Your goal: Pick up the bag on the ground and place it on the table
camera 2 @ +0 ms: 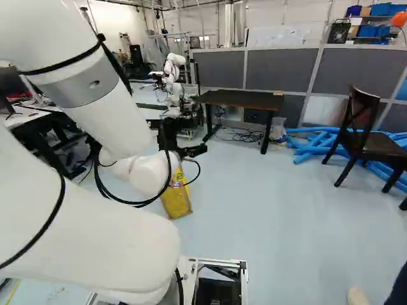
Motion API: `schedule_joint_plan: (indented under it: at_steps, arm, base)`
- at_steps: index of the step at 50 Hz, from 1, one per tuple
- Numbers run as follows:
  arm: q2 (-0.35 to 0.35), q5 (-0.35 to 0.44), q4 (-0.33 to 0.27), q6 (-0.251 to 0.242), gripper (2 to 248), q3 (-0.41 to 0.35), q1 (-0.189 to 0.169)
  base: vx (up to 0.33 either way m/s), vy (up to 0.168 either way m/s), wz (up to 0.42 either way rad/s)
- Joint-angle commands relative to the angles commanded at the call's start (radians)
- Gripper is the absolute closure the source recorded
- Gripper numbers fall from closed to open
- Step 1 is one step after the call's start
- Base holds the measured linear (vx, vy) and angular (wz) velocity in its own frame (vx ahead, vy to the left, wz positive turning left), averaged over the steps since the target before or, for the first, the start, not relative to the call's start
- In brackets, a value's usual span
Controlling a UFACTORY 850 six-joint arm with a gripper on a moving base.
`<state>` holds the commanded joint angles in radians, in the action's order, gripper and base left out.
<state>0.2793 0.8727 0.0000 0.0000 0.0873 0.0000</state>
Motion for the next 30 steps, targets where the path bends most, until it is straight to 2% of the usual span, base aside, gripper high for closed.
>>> schedule_joint_plan:
  at_steps: [30]
  arm:
    - [0.0,0.0,0.0,0.0,3,0.0,0.0]
  base:
    - [0.228,0.131,0.209]
